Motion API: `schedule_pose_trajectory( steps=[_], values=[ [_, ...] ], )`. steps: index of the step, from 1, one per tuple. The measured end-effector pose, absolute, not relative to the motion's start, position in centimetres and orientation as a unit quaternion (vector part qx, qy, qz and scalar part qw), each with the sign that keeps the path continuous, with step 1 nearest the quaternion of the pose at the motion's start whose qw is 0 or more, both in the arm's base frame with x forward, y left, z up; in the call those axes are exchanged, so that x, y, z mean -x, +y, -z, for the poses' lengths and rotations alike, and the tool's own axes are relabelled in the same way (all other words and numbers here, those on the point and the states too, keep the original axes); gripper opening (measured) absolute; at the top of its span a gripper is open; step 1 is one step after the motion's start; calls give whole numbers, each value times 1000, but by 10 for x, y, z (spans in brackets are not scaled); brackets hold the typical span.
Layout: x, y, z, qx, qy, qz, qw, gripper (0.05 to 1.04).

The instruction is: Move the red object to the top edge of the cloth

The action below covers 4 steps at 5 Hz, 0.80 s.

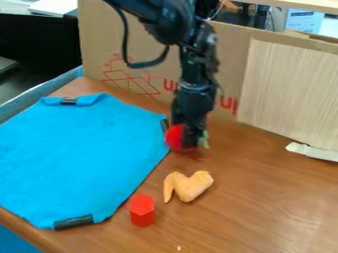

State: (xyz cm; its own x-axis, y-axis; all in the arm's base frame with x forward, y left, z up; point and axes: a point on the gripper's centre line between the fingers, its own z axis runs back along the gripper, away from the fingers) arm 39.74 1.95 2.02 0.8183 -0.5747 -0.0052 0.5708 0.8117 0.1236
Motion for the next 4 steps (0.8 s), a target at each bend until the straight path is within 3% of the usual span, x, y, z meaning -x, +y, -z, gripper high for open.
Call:
schedule_pose_trajectory(
  steps=[3, 4],
  values=[
    [-387, 108, -33, -35, -13, 146, 989, 618],
    [-392, 132, -40, -20, -47, 110, 993, 618]
  ],
)
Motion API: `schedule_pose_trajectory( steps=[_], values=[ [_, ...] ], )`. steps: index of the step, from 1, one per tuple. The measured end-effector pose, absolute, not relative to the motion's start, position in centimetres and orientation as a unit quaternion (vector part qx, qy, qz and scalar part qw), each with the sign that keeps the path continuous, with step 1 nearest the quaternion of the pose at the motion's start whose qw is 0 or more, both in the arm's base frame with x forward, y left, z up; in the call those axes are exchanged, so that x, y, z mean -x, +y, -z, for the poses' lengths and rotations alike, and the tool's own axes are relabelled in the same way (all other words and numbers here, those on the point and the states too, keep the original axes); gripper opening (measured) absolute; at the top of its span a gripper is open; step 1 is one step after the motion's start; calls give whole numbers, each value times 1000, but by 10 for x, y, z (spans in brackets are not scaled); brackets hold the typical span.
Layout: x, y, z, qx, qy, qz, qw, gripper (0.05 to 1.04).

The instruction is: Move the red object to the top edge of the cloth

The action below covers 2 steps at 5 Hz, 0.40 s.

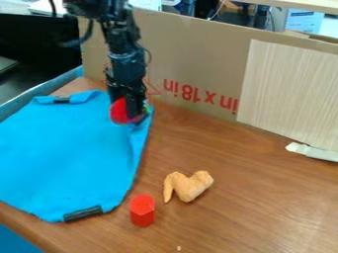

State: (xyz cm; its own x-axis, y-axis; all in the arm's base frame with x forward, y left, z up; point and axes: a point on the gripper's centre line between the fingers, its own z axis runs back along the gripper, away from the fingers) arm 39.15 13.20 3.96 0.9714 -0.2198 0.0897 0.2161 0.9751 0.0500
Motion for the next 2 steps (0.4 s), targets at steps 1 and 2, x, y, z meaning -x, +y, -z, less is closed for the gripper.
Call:
schedule_pose_trajectory(
  steps=[1, 2],
  values=[
    [-391, 139, -39, 15, -82, 101, 991, 618],
    [-389, 159, -46, -19, -77, 35, 996, 618]
  ],
)
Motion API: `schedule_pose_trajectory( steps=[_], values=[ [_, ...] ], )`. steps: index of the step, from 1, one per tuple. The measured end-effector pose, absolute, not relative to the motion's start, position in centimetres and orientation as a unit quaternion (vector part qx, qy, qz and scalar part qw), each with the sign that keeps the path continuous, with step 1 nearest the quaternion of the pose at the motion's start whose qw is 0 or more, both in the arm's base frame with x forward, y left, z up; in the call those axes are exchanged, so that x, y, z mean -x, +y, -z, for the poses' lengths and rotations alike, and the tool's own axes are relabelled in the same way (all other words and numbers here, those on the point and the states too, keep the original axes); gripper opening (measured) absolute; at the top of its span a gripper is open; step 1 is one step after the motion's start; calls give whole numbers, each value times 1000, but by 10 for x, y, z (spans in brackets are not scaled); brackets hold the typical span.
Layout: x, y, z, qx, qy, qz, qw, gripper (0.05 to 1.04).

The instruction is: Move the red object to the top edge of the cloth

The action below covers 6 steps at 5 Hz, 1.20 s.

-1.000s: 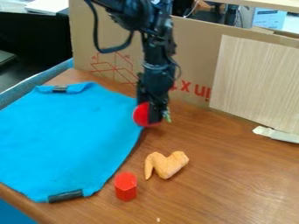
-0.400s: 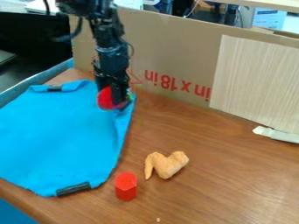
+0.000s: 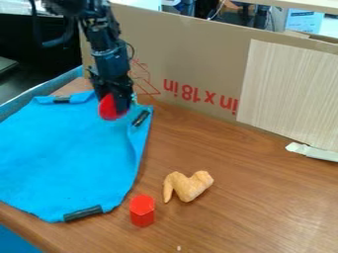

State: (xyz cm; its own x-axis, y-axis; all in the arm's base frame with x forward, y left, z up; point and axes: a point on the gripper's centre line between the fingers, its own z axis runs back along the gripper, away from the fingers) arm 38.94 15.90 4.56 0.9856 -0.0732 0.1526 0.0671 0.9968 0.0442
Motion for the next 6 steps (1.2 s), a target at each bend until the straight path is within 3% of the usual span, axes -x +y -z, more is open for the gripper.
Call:
schedule_pose_trajectory(
  steps=[1, 3, 4, 6],
  values=[
    [-394, 178, -52, -79, -69, -17, 994, 618],
    [-406, 206, -43, -104, -37, -62, 992, 618],
    [-409, 225, -37, -137, -13, -103, 985, 618],
    [-403, 235, -40, -171, 4, -111, 979, 618]
  ],
)
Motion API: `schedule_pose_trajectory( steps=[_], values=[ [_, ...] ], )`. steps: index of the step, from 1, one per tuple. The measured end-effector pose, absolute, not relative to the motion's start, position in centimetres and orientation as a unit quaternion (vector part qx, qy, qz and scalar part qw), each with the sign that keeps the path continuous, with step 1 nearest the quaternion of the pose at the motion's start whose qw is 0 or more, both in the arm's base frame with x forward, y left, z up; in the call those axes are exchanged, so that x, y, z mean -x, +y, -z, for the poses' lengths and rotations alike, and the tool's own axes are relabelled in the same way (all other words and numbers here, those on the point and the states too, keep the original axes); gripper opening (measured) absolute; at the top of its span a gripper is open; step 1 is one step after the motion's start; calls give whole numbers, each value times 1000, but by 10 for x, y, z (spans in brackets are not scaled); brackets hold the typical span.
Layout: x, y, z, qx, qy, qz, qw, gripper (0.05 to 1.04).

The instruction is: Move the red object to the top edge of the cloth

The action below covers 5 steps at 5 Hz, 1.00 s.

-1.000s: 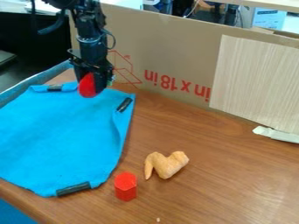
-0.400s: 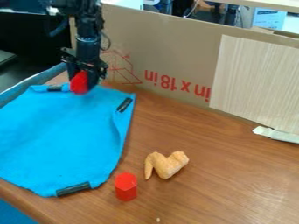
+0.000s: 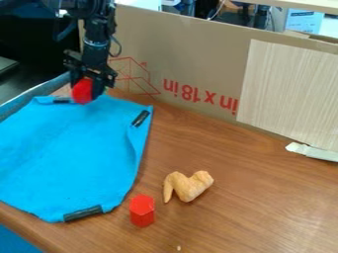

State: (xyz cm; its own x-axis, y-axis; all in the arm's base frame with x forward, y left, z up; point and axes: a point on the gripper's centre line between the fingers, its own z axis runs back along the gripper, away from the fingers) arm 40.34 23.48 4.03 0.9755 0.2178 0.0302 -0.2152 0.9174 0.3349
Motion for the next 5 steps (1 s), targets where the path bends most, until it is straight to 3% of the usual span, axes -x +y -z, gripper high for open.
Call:
schedule_pose_trajectory(
  steps=[2, 3, 4, 5],
  values=[
    [-393, 236, -30, -182, 25, -104, 978, 618],
    [-387, 240, -34, -196, 43, -116, 973, 685],
    [-386, 247, -47, -215, 46, -140, 965, 958],
    [-386, 248, -51, -219, 48, -141, 964, 1001]
  ],
)
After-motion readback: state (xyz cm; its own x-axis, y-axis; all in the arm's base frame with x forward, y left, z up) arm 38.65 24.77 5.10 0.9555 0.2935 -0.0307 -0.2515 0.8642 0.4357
